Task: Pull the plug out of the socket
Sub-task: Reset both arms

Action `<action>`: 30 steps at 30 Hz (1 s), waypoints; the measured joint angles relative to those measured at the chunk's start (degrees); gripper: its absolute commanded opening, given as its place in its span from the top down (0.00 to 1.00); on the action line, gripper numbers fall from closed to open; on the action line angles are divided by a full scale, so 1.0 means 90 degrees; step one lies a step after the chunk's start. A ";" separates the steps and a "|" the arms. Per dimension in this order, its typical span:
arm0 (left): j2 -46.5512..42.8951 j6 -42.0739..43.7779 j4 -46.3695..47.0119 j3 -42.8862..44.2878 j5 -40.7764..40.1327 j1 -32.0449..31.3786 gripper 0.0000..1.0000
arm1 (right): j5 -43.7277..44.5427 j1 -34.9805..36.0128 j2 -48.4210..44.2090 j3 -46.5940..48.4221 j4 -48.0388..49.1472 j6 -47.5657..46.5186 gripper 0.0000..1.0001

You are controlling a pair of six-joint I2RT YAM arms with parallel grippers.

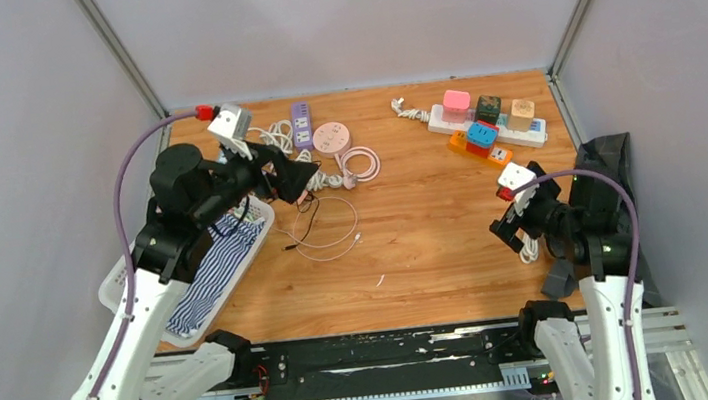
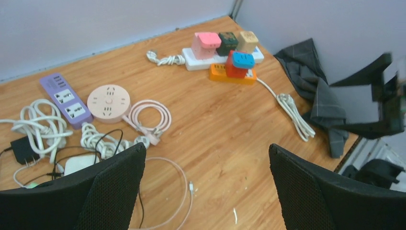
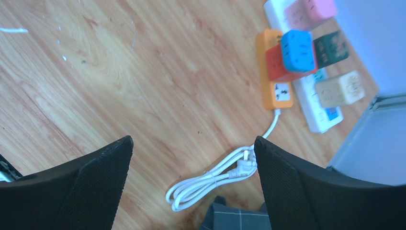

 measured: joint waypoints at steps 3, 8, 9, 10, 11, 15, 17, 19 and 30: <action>-0.0508 0.0109 -0.0017 -0.0503 0.0085 0.0000 0.00 | -0.0231 -0.0007 -0.0262 0.0364 -0.0083 0.0301 0.00; -0.1093 0.0359 -0.0148 -0.1411 0.0024 0.0000 0.00 | -0.0641 -0.0019 -0.0464 0.1331 -0.0151 0.1151 0.00; -0.1115 0.0413 -0.0255 -0.1481 -0.0022 0.0000 0.00 | -0.0709 -0.0019 -0.0515 0.1430 -0.0148 0.1270 0.00; -0.1129 0.0469 -0.0384 -0.1537 -0.0085 0.0000 0.00 | -0.0775 -0.0019 -0.0612 0.1491 -0.0121 0.1443 0.00; -0.1120 0.0505 -0.0461 -0.1583 -0.0134 0.0000 0.00 | -0.0806 -0.0019 -0.0712 0.1486 -0.0075 0.1593 0.00; -0.1270 0.0624 -0.0714 -0.1841 -0.0386 0.0000 0.00 | -0.0381 -0.0044 -0.1579 0.0818 0.0658 0.2769 0.00; -0.1379 0.0653 -0.0780 -0.1887 -0.0464 0.0000 0.00 | 0.0238 -0.0075 -0.2069 0.0376 0.0964 0.3451 0.00; -0.1513 0.0687 -0.0787 -0.1906 -0.0549 0.0000 0.00 | 0.0760 -0.0107 -0.2380 0.0124 0.1190 0.3983 0.00; -0.1632 0.0758 -0.0835 -0.1953 -0.0850 0.0000 0.00 | 0.1396 -0.0185 -0.2705 -0.0928 0.1979 0.4534 0.00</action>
